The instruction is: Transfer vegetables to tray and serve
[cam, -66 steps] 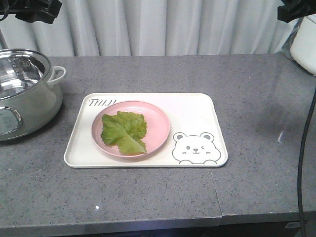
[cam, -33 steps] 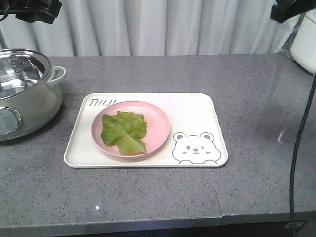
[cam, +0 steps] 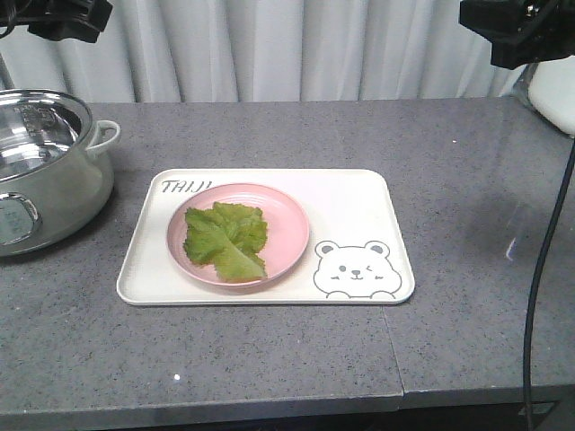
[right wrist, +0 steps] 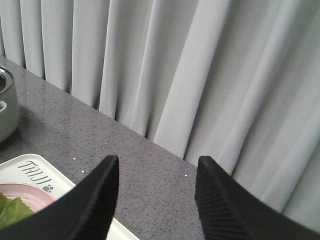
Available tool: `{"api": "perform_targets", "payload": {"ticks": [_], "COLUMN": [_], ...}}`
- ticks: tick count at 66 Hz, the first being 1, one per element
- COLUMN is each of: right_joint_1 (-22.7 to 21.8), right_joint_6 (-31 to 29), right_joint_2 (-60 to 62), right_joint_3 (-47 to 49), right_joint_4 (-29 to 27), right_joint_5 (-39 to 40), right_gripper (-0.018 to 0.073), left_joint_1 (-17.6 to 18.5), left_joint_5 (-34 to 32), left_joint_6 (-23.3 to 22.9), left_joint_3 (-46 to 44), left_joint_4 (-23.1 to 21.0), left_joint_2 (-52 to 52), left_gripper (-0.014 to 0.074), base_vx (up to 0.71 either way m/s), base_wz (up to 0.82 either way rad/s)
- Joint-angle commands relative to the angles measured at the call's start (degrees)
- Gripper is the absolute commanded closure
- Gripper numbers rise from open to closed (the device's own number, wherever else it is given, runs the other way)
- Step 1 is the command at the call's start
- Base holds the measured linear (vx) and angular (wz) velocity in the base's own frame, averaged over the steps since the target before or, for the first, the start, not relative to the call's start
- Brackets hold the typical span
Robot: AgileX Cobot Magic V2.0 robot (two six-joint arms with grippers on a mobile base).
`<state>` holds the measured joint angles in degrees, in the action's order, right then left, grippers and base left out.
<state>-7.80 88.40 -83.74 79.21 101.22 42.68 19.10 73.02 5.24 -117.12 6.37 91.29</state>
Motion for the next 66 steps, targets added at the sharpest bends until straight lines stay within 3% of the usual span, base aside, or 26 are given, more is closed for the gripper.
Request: {"api": "perform_targets", "payload": {"ticks": [1, 5, 21, 24, 31, 36, 47, 53, 57, 61, 66], "right_joint_1": [-0.39, -0.39, -0.33, -0.26, -0.26, -0.26, -0.14, -0.25, -0.22, -0.2, -0.25], "right_joint_6": [0.68, 0.55, -7.26, -10.38, -16.25, -20.88, -38.75, -45.25, -46.95, -45.32, -37.3], "right_joint_2": [2.29, 2.29, 2.29, 2.36, 3.18, 3.7, 6.89, 8.81, 9.93, 10.23, 10.82], "right_joint_3": [1.49, 1.49, -0.06, -1.8, -4.68, -6.82, -13.81, -16.68, -17.18, -17.18, -17.18], "right_joint_4": [-1.02, -3.47, -24.91, -30.85, -34.64, -42.58, -60.8, -61.97, -58.4, -52.59, -42.44], "right_joint_5": [0.39, 0.39, -2.48, -3.11, -3.94, -4.69, -7.71, -10.22, -15.5, -20.95, -25.38], "right_gripper": [0.021, 0.021, 0.021, 0.021, 0.021, 0.021, 0.021, 0.021, 0.021, 0.021, 0.021], "left_joint_1": [0.09, 0.09, 0.09, 0.09, 0.09, 0.09, 0.09, 0.09, 0.09, 0.09, 0.09], "left_joint_5": [-1.5, -1.5, -1.5, -1.5, -1.5, -1.5, -1.5, -1.5, -1.5, -1.5, -1.5], "left_joint_6": [-0.48, -0.48, -0.48, -0.48, -0.48, -0.48, -0.48, -0.48, -0.48, -0.48, -0.48], "left_joint_3": [-1.5, -1.5, -1.5, -1.5, -1.5, -1.5, -1.5, -1.5, -1.5, -1.5, -1.5], "left_joint_4": [0.2, 0.2, 0.2, 0.14, 0.14, 0.14, 0.14, 0.14, 0.14, 0.14, 0.14], "left_joint_2": [-2.06, -2.06, -2.06, -2.06, -2.06, -2.06, -2.06, -2.06, -2.06, -2.06, -2.06], "left_gripper": [0.02, 0.02, 0.02, 0.02, 0.02, 0.02, 0.02, 0.02, 0.02, 0.02, 0.02], "base_vx": [0.0, 0.0, 0.0, 0.0, 0.0, 0.0, 0.0, 0.0, 0.0, 0.0, 0.0], "base_wz": [0.0, 0.0, 0.0, 0.0, 0.0, 0.0, 0.0, 0.0, 0.0, 0.0, 0.0]}}
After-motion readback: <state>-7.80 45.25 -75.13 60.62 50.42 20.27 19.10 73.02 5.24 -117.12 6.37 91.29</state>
